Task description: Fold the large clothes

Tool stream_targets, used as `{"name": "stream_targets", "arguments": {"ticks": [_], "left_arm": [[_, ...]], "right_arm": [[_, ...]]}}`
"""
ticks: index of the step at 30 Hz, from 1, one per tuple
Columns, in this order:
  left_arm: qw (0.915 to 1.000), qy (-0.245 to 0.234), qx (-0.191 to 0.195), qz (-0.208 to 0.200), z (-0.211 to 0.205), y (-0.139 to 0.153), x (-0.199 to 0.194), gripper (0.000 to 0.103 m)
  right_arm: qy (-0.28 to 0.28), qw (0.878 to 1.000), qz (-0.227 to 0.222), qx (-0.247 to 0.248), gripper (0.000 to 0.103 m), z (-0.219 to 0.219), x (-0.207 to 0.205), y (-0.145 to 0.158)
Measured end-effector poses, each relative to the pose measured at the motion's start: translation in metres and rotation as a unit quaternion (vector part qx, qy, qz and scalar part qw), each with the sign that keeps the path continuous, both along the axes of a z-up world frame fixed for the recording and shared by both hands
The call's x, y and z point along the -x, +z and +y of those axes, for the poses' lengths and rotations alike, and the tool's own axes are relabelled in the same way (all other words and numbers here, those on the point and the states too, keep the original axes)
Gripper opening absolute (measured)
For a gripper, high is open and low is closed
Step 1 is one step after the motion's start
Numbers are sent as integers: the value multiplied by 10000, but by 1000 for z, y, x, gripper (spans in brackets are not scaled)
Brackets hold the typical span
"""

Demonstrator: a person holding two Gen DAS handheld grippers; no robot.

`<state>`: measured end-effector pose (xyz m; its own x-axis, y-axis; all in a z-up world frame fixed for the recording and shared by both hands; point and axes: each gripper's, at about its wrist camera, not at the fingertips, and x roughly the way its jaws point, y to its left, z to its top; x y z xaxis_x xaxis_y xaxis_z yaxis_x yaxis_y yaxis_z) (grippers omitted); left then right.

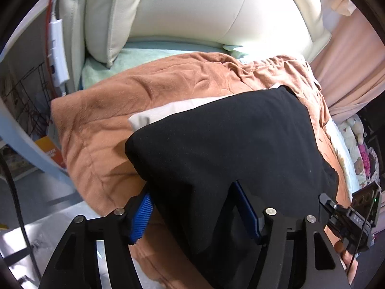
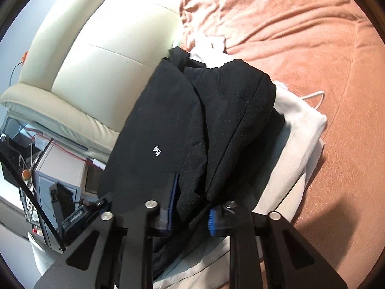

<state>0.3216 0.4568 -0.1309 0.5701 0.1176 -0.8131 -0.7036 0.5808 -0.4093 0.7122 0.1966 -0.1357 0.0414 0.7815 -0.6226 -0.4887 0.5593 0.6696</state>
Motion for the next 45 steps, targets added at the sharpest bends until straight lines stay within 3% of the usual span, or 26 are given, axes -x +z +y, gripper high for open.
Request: {"name": "stream_targets", "arguments": {"ticks": [5,10,11,12,14,20,31,33,35,37,39,43,45], "left_arm": [[9998,-164,-78,-23,4,2,-13,61],[10000,-38,42,30,-1,-3,-5,66],[10000,13,77,47,-4,-3,-1,66],[9999,38,74,69,-7,-4,2,66],[9999,45,18,100,-19,-3,9,66],[9997,-168,-89,181,-62,2,18,66],[9979,-567,-316,31,-137,42,32,66],[9973,-627,-388,-15,-149,52,35,66],[9964,-707,-457,-91,-163,63,38,69],[9952,-771,-572,-175,-179,75,41,81],[9934,-819,-756,-272,-195,90,47,89],[9893,-890,-1079,-421,-224,116,53,101],[9856,-921,-1357,-411,-242,131,58,103]], "right_arm": [[-126,9996,-239,104,14,-4,9,-1],[-110,9989,15,451,21,-8,7,-3],[-114,9985,-74,537,27,-9,8,0],[-167,9971,-234,712,40,-13,10,3],[-269,9943,-445,928,50,-22,14,8],[-286,9920,-596,1078,50,-49,26,26],[-122,9852,-1210,1207,51,-109,74,85],[-68,9835,-1344,1212,61,-122,85,98],[-59,9816,-1494,1191,63,-138,98,112],[-79,9796,-1642,1159,67,-152,110,126],[-129,9782,-1747,1112,83,-166,120,138],[-293,9743,-1934,1117,86,-199,143,160],[-362,9703,-2091,1160,100,-214,157,171]]}}
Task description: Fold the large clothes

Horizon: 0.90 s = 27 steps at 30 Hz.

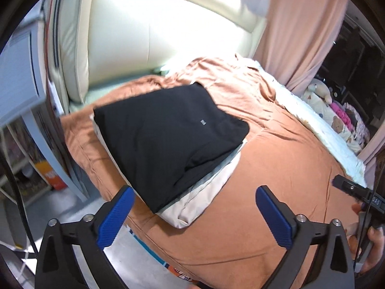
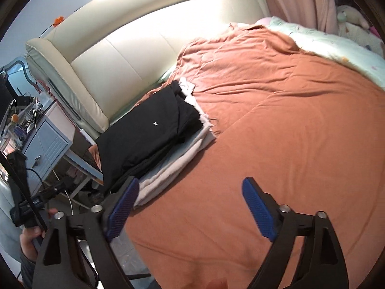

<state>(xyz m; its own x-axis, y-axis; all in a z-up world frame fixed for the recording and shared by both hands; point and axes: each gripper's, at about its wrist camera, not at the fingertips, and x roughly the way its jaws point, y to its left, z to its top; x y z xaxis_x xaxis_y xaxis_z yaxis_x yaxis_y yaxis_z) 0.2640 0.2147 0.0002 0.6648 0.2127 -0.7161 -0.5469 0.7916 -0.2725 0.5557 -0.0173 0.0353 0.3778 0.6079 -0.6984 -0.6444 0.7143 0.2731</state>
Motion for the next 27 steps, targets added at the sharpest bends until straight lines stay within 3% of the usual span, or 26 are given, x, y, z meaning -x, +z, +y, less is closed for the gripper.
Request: {"name": "stream_targets", "arguments": {"ticks": [6,18,23,27], "left_arm": [[9983,-303,-435,-233,-45,31,13,103],[9920,-1005,-584,-500,-110,56,57,103],[9903,-1132,-547,-596,-134,60,86,103],[9869,-1278,-746,-645,-154,67,111,103]], "right_arm": [[-222,9988,-439,-63,103,-39,42,25],[-618,9953,-710,-219,103,-111,129,41],[-1048,9908,-848,-128,103,-139,172,45],[-1122,9881,-1045,-106,103,-158,211,47]]}}
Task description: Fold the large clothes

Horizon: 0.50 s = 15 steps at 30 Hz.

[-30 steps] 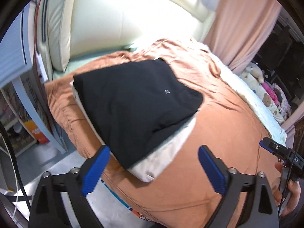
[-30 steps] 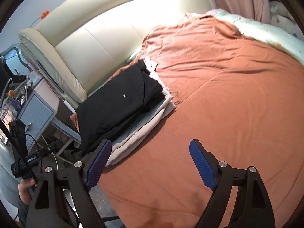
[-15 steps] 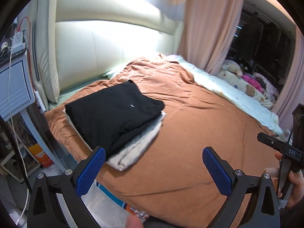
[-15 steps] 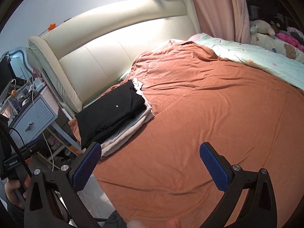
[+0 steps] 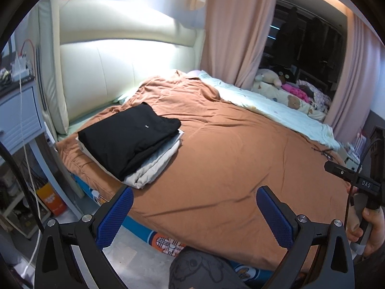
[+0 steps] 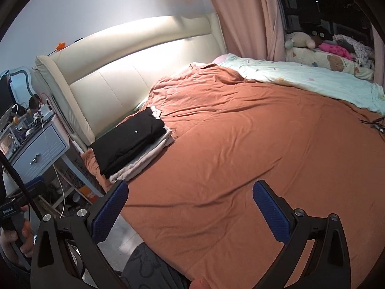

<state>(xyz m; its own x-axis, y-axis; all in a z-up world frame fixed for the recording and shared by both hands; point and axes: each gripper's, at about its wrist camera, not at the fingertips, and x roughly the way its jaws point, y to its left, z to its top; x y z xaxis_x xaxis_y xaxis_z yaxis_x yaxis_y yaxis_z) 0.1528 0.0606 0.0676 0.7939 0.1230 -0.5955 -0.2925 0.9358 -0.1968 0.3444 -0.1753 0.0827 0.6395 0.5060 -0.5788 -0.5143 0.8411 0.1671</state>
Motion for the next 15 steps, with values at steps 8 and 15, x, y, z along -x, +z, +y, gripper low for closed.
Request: {"name": "stream_targets", "arguments": {"ticks": [8,15], "left_arm": [[9990,-296,-234,-258,-32,12,45,103],[9969,-396,-338,-587,-55,19,83,103]], "right_arm": [[-124,9987,-465,188,103,-16,69,2],[-165,9963,-789,311,103,-27,121,-2]]}}
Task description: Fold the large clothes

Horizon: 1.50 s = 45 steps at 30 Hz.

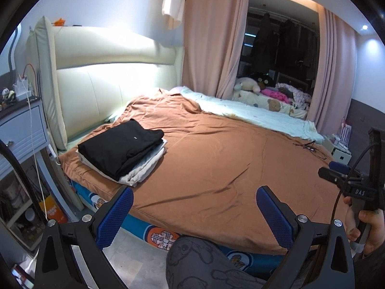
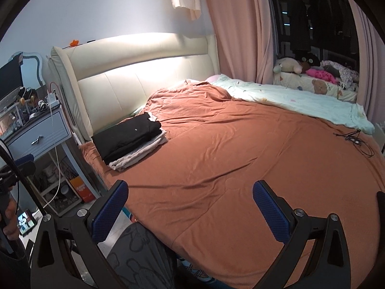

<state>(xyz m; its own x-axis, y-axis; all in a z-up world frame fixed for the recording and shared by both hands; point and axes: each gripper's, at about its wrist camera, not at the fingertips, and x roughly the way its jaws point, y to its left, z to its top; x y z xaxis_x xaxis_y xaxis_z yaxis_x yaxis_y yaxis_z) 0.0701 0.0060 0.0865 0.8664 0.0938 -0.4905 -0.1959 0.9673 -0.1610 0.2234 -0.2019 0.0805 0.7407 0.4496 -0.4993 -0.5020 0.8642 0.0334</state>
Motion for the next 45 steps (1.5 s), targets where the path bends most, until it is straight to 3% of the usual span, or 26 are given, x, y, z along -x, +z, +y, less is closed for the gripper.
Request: {"name": "stream_targets", "arguments": {"ticks": [16,22,45], "left_arm": [[9988,-80,-184,-450,-33,-21,57,103],[9980,-133,-338,-518,-44,-23,63,103],[9981,-100,-273,-537,-43,-22,69,103]], "right_arm": [[-231,9994,-260,49,103,-25,78,-31],[-262,9995,-139,-84,103,-33,83,-38],[-363,9991,-138,-197,103,-31,92,-40]]}}
